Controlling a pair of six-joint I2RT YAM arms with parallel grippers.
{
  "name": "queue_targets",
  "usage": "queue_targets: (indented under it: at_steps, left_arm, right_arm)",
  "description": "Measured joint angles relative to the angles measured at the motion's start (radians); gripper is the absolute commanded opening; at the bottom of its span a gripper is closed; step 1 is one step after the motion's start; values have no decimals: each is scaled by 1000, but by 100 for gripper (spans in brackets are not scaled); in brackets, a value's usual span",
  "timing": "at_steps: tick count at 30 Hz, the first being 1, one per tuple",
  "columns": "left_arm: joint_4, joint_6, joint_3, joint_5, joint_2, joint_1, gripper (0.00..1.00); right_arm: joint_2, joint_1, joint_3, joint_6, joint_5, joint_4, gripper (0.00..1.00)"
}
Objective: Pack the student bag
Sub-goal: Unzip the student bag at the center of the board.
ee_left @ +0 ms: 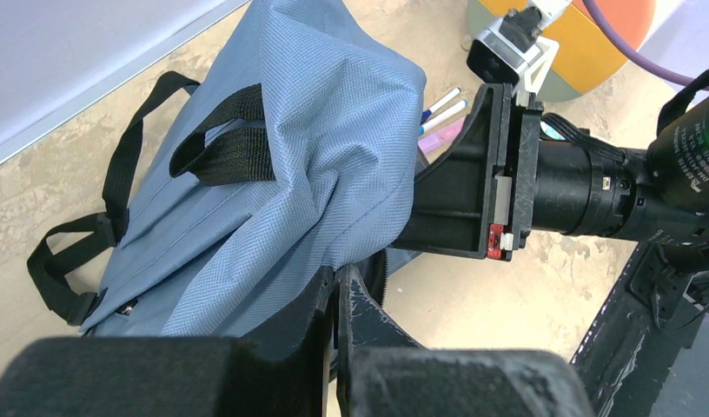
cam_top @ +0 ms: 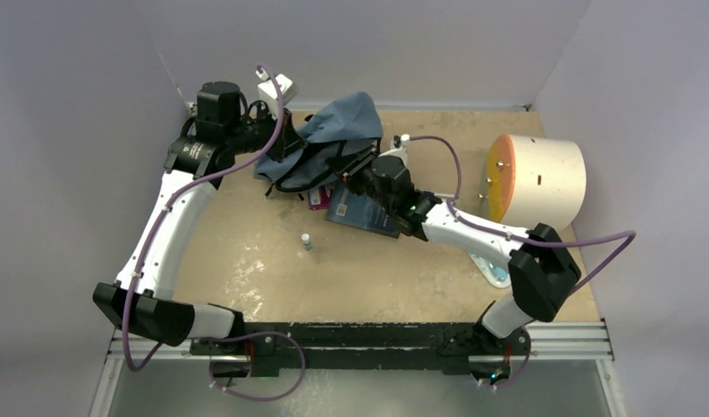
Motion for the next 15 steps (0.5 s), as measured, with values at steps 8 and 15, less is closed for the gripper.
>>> queue_targets:
  at_steps: [8,15]
  left_arm:
    - [0,0,0,-5,0,-1,0]
    - [0,1,0,-10,0,-1,0]
  right_arm:
    - [-97,0,-85,16,31,-61,44]
    - [-170,1,-85,-34,68,-30,47]
